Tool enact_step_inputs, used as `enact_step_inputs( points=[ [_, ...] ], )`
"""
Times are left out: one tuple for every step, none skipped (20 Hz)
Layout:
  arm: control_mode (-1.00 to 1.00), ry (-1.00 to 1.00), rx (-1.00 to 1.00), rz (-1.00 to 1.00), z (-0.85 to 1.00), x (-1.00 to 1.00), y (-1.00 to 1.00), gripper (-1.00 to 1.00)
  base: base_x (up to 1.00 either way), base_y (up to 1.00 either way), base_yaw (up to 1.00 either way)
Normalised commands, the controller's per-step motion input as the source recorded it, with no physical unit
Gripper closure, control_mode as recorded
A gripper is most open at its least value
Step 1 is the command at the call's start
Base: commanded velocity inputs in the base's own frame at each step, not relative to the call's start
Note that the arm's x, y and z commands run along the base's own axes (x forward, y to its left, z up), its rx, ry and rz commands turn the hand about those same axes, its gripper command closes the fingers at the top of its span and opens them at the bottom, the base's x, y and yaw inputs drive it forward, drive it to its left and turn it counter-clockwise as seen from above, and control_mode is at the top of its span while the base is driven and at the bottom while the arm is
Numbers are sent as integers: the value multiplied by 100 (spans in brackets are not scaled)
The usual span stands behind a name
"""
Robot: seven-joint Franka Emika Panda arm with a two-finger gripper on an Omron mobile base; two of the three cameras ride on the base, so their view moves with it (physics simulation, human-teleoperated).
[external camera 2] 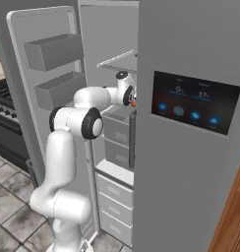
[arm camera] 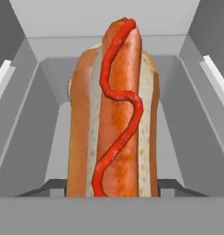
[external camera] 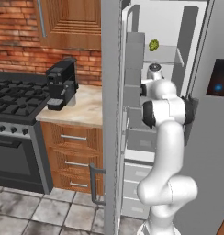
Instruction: Store the hot dog in the freezer for long-term storage. Close the freezer door after placing the cooked food.
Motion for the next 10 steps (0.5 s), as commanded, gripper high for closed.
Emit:
enact_step_inputs(
  points=[
    [-100, 10, 0, 1, -20, 64, -26, 100, 0, 0, 0],
    [-100, 10, 0, 1, -19, 63, -26, 100, 0, 0, 0],
    [-100, 9, 0, 0, -23, 60, -25, 100, 0, 0, 0],
    [-100, 8, 0, 0, -28, 56, -19, 100, 0, 0, 0],
    [-100, 7, 0, 0, -38, 36, -4, 100, 0, 0, 0],
    [-100, 7, 0, 0, -42, 14, 0, 100, 0, 0, 0],
    [-100, 4, 0, 0, -41, 0, 4, 100, 0, 0, 0],
    [-100, 0, 0, 0, -26, 0, 0, 100, 0, 0, 0],
    [-100, 0, 0, 0, -23, 0, 0, 100, 0, 0, 0],
    [-100, 0, 0, 0, -26, 0, 0, 100, 0, 0, 0]
  ],
)
